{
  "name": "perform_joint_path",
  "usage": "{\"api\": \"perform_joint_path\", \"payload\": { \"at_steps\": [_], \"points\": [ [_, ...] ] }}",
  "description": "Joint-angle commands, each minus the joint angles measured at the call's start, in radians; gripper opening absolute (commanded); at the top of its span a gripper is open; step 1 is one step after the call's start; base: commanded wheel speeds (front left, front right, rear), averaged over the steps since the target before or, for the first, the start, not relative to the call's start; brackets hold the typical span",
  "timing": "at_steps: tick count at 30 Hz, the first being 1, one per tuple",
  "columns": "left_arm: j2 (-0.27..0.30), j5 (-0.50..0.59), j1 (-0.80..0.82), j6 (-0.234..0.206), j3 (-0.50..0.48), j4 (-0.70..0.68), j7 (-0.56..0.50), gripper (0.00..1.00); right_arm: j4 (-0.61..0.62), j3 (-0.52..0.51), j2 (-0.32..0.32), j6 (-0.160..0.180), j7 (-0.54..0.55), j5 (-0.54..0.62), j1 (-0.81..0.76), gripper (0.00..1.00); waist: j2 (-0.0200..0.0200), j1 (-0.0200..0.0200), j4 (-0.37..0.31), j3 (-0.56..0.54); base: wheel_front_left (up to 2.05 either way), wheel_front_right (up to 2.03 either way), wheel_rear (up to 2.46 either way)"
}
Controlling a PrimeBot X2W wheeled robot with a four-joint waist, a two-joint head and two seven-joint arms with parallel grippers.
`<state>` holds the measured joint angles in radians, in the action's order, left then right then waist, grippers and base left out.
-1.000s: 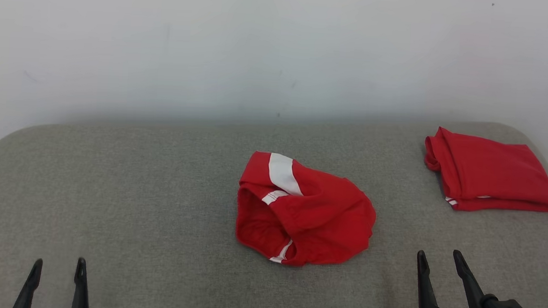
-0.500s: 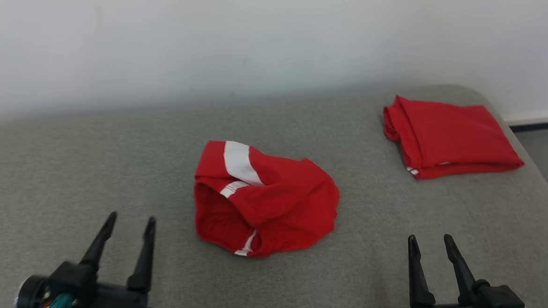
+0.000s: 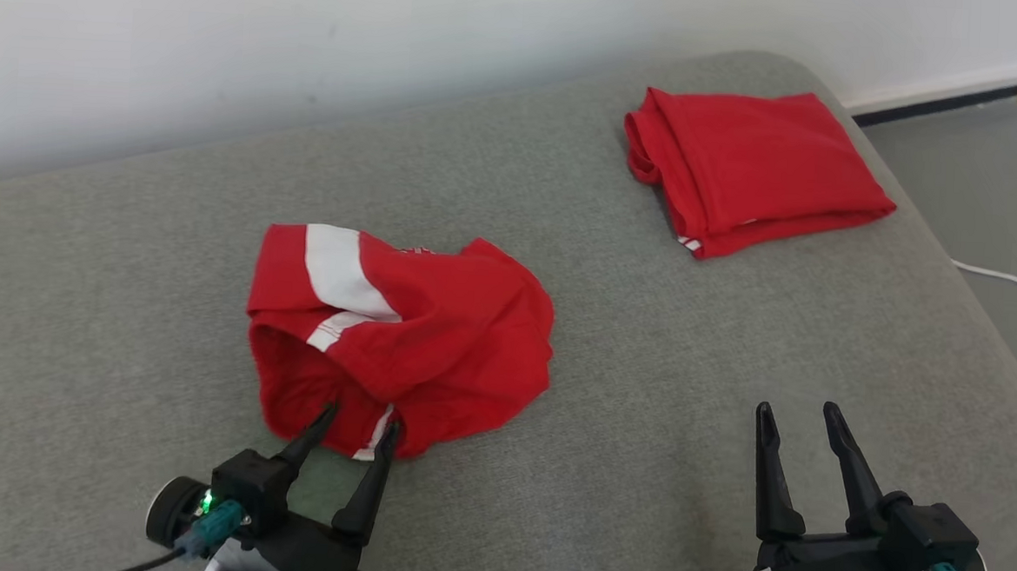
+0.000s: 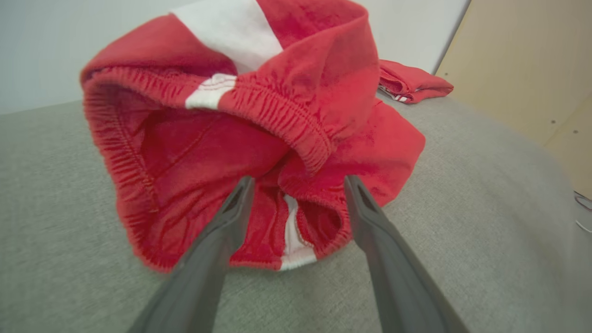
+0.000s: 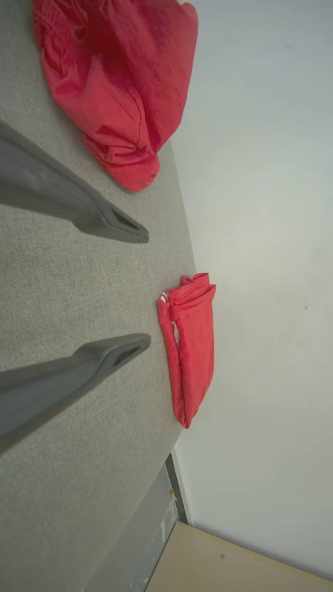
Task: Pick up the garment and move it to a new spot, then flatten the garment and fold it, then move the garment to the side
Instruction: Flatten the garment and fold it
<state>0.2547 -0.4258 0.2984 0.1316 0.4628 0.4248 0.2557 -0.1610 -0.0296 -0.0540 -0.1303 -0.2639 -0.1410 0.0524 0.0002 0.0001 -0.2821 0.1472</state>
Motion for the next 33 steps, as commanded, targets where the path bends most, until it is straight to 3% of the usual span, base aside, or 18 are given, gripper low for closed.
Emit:
{"api": "perform_joint_path", "payload": {
  "at_steps": [1,8,9,10,11,20,27,33],
  "points": [
    [0.001,-0.011,0.021,-0.002,0.003,0.005,0.007,1.0,0.002,0.003,0.003,0.0,0.0,-0.011,0.007,1.0,-0.0002,-0.0001,-0.032,0.029,0.0,0.0,0.0],
    [0.006,-0.061,0.108,-0.002,0.054,0.063,0.009,1.0,0.0,0.01,0.005,0.0,0.0,-0.006,0.019,1.0,-0.0002,-0.0001,-0.059,0.032,0.0,0.0,0.0],
    [0.006,-0.062,0.122,-0.002,0.045,0.059,0.009,0.91,0.001,0.007,0.005,0.0,0.0,-0.005,0.019,1.0,-0.0002,-0.0001,-0.06,0.032,0.0,0.0,0.0],
    [0.002,-0.069,0.13,-0.002,0.035,0.053,0.009,0.41,0.002,0.005,0.005,0.0,0.0,-0.005,0.017,1.0,-0.0002,-0.0001,-0.06,0.031,0.0,0.0,0.0],
    [0.001,-0.069,0.134,-0.002,0.031,0.051,0.009,0.0,0.003,0.003,0.005,0.0,0.0,-0.004,0.014,1.0,-0.0002,-0.0001,-0.059,0.029,0.0,0.0,0.0],
    [0.035,-0.048,0.15,-0.002,0.03,-0.103,0.01,0.0,0.0,-0.016,0.005,0.0,0.0,-0.017,-0.013,1.0,-0.0002,-0.0001,0.013,-0.001,0.0,0.0,0.0],
    [0.179,-0.099,0.16,-0.002,-0.014,-0.275,-0.029,0.0,-0.006,-0.001,0.005,0.0,0.0,-0.025,0.01,1.0,-0.0002,-0.0001,0.083,0.001,0.0,0.0,0.0],
    [0.32,-0.14,0.163,-0.002,-0.079,-0.234,-0.095,0.0,-0.024,0.033,0.005,0.0,0.0,-0.04,0.064,1.0,-0.0002,-0.0001,0.057,0.051,0.0,0.0,0.0]
  ]
}}
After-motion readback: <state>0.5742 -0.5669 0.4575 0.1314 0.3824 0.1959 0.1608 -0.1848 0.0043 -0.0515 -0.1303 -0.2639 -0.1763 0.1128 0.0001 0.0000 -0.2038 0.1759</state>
